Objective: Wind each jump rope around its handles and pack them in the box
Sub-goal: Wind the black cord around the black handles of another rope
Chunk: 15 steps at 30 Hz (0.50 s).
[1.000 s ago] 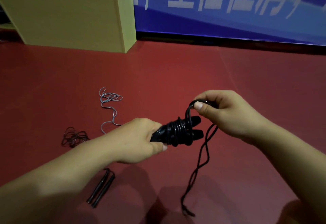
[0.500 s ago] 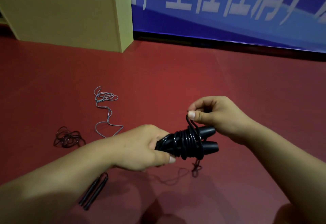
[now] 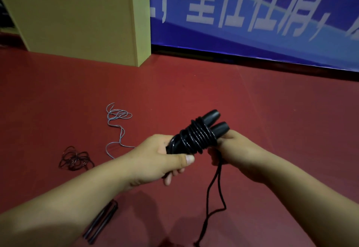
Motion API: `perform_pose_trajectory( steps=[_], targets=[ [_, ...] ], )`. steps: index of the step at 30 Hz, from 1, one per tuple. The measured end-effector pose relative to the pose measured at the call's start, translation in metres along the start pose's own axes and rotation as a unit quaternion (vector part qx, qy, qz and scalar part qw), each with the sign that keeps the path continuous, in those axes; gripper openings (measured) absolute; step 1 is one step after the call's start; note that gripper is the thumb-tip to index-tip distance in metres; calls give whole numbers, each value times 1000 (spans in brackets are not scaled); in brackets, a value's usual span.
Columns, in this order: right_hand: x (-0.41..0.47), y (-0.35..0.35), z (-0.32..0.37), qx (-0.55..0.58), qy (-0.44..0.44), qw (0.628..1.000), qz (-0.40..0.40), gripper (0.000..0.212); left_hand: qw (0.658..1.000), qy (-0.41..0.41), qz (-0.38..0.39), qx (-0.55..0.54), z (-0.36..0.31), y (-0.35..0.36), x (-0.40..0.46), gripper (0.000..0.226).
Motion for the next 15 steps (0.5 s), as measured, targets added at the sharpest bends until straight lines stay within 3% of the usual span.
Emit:
perform_pose_trajectory(
  steps=[3,9,15],
  targets=[
    [0,9,2,21,-7,999,29,22,998,11,-53,-33,-1,-6,2,8],
    [-3,13,-7,-105,2,993,54,16,975,-28,-209,-64,11,-33,8,12],
    [-3,7,0,-143,-21,989,10,15,967,-89,-237,24,23,-44,7,14]
  ],
)
Point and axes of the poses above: each hand's wrist, its own x-axis towards the middle knuckle, its own y-axis out of the palm, z = x × y, the point moved 4 cm from there along x, towards the middle knuckle, and after that the axes turned 5 degrees about y, right-handed, at the moved point
